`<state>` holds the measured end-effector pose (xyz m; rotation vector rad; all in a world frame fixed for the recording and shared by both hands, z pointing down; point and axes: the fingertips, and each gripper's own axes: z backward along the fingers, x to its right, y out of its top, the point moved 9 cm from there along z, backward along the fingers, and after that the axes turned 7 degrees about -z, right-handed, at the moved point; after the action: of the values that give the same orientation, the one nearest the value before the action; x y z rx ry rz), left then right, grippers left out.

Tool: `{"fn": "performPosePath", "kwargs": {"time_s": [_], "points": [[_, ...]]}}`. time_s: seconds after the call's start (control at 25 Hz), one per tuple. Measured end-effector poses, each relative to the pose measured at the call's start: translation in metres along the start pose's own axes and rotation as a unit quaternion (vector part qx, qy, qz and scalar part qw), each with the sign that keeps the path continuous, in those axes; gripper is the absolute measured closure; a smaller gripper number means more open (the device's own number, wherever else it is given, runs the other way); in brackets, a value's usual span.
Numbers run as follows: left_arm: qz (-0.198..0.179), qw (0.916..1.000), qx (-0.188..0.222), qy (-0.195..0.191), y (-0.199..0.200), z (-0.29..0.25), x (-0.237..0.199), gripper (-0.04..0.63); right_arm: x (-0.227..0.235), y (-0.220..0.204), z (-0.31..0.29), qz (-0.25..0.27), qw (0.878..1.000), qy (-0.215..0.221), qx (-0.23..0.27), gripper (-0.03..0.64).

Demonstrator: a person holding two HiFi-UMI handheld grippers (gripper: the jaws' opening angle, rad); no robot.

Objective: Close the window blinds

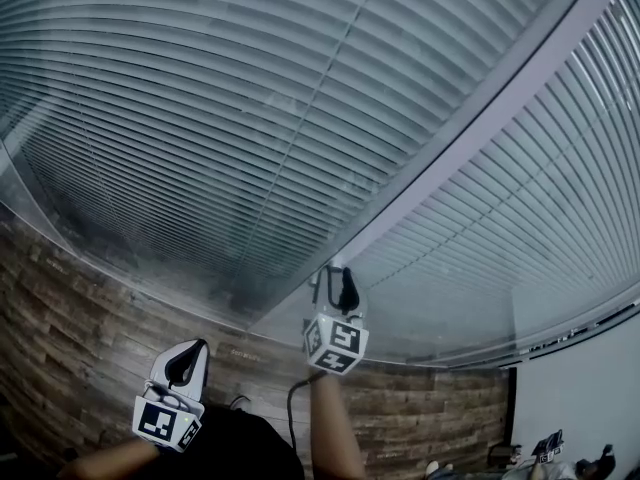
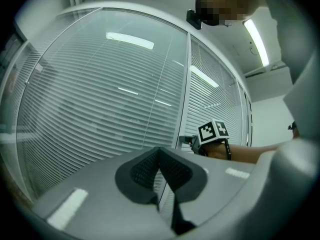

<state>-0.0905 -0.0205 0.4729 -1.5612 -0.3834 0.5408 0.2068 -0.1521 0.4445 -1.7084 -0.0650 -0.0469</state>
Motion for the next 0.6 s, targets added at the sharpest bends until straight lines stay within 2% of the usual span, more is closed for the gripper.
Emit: {"fn": "performPosePath", "kwargs": {"time_s": [0.04,0.12,0.16,0.24,0.36,0.48,0.6], "points": [[0.000,1.0000,0.000,0.001,0.001,0.001,0.000,0.594,-0.005,0.002,0.000,0.065,0.998,-0.011,-0.003,0.449],[0.003,1.0000,-0.003,0.001,0.002,0.002,0.000,0.594,-0.013,0.006,-0.003,0.170,0.985,-0.026,-0.013,0.462],[0.004,1.0000,-0.004,0.002,0.001,0.003,0.000,0.594,-0.016,0.006,-0.005,0.202,0.979,-0.030,-0.018,0.477],[0.005,1.0000,-0.004,0.003,0.001,0.005,0.001,0.594,-0.017,0.005,-0.006,0.222,0.974,-0.032,-0.021,0.480],[0.003,1.0000,-0.002,0.000,-0.003,0.007,0.001,0.594,-0.015,0.002,-0.004,0.180,0.983,-0.027,-0.012,0.485],[0.004,1.0000,-0.004,-0.002,-0.006,0.005,0.001,0.594,-0.007,0.001,-0.006,0.074,0.997,-0.010,0.003,0.486],[0.008,1.0000,-0.005,0.000,-0.008,0.000,0.001,0.594,0.004,-0.003,-0.010,-0.031,0.999,0.004,0.011,0.486]]}}
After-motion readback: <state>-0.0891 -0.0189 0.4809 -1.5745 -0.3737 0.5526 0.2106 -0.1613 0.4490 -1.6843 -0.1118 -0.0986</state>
